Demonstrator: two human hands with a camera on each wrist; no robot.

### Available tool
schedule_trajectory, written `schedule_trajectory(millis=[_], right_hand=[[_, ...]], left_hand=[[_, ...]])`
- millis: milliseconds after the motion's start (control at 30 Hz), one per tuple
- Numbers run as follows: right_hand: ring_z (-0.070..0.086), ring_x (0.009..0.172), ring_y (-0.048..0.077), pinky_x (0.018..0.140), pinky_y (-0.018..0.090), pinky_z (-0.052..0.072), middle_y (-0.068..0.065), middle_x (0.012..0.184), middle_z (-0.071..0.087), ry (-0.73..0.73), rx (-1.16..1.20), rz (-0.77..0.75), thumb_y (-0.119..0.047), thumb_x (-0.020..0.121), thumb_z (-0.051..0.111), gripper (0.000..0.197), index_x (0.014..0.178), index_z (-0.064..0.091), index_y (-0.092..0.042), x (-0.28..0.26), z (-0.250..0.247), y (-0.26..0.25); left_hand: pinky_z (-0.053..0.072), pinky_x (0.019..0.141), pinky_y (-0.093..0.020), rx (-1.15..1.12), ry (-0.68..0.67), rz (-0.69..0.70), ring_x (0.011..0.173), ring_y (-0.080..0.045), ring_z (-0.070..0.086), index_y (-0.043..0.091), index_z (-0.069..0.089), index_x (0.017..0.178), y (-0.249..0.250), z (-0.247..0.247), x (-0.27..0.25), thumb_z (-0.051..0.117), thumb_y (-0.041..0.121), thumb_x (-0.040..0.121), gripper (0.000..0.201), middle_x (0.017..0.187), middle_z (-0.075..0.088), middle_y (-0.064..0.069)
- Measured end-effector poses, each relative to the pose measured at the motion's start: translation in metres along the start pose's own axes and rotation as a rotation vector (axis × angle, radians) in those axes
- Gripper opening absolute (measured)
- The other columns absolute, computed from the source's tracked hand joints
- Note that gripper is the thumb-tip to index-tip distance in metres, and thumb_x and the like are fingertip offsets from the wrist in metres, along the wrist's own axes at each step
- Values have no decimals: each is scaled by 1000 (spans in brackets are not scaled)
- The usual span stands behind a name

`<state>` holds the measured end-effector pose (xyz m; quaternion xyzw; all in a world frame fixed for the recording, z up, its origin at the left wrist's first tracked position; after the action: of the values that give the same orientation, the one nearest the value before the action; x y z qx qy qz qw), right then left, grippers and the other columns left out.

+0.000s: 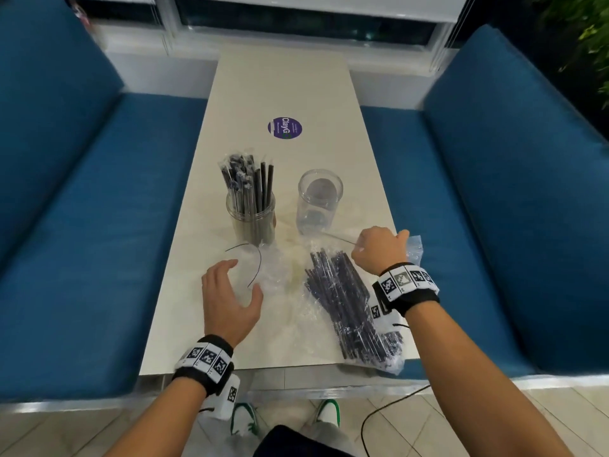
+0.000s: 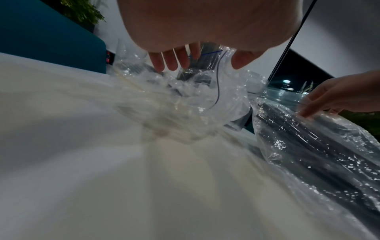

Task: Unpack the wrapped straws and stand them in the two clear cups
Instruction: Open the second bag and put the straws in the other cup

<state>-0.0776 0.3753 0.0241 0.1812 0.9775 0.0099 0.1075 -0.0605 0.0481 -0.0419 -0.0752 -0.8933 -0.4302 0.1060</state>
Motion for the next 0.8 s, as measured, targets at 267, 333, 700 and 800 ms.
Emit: schedule_trajectory(millis=[267, 333, 700, 800], right_hand=[[58, 95, 24, 81, 32, 45, 7, 109, 65, -21, 513, -19, -26, 90, 69, 11, 99, 65, -25, -44, -70, 11], [57, 93, 21, 77, 32, 44, 4, 105, 65, 2, 596, -51, -32, 93, 69, 14, 103, 64, -23, -60, -87, 5], [65, 90, 20, 74, 31, 47, 0, 95, 68, 42, 971, -31, -37, 97, 69, 25, 116, 62, -22, -111, -33, -69], [63, 94, 24, 77, 33, 45, -3, 88, 65, 71, 986, -26, -34, 96, 69, 16, 108, 62, -26, -111, -22, -79]], left_hand=[[45, 83, -39, -43, 139, 147, 87, -16, 49, 16, 59, 108, 34, -28, 11, 79, 33, 85, 35, 100, 53, 5], [50, 79, -41, -65, -3, 85, 79, -12, 53, 25, 58, 104, 35, -19, 16, 79, 34, 90, 27, 90, 57, 9], [48, 75, -29, -182, -83, -127, 86, -16, 54, 24, 49, 117, 42, -13, 22, 86, 53, 82, 59, 98, 53, 3], [44, 74, -28, -214, 43, -54, 83, -13, 48, 19, 50, 110, 59, -32, 25, 84, 39, 88, 45, 95, 50, 2]])
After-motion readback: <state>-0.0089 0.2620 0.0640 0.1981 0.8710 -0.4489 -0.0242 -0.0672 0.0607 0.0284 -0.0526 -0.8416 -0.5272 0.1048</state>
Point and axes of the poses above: each hand's wrist, its own x-axis towards the middle knuckle, its own z-axis out of the palm, y = z × x, the point moved 6 cm from there along x, towards the middle knuckle
